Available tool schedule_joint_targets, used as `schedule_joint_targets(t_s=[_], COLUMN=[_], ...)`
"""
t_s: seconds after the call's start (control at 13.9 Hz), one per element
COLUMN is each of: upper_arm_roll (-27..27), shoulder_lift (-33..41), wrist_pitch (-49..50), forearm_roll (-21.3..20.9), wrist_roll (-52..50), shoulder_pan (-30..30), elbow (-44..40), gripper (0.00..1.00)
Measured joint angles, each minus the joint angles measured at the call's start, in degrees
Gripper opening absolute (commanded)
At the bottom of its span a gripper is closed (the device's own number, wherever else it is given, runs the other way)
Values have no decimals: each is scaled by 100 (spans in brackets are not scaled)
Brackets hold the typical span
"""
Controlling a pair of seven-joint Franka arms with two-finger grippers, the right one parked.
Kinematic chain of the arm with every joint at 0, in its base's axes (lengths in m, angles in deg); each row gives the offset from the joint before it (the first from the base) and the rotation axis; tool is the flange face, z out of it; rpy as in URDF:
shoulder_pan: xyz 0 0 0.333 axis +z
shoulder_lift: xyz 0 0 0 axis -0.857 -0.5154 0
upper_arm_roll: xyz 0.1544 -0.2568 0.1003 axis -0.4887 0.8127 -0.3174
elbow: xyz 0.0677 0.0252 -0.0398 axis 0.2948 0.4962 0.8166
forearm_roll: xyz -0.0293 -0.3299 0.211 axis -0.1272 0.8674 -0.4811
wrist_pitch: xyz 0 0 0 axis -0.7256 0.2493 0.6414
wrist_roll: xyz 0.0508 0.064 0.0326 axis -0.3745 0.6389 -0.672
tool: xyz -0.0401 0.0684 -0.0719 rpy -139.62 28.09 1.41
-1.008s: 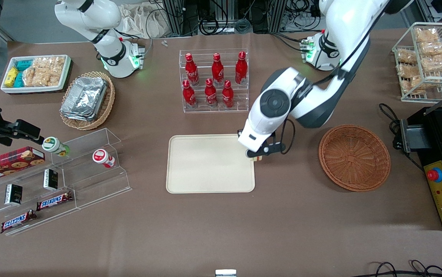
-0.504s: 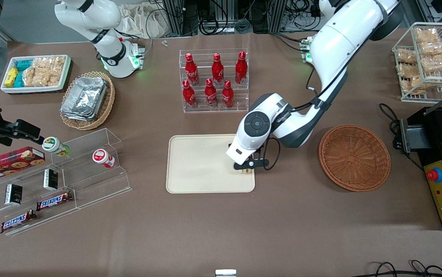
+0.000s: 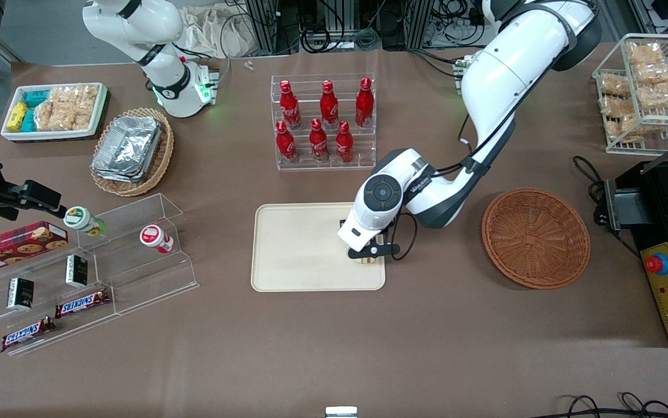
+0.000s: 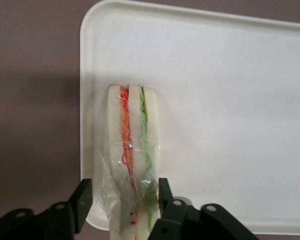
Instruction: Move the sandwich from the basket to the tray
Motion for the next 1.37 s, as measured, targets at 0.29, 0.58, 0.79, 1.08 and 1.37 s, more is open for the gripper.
schedule_joint_targets(t_s=[0.29,0.58,0.79,1.08,1.37], upper_arm_roll=[29,26,17,13,-6], shoulder_lift=[419,1463,2028,2477,2863], wrist_pitch=[696,2072,2600,3069,3481], forearm_roll=[215,249,255,265,244], wrist_roll=[-86,50,982,2011,2765], shoulder_pan=[347,861,1448,2021,2440], elbow=[-136,-98,-13,109,326], gripper=[100,100,100,100,100])
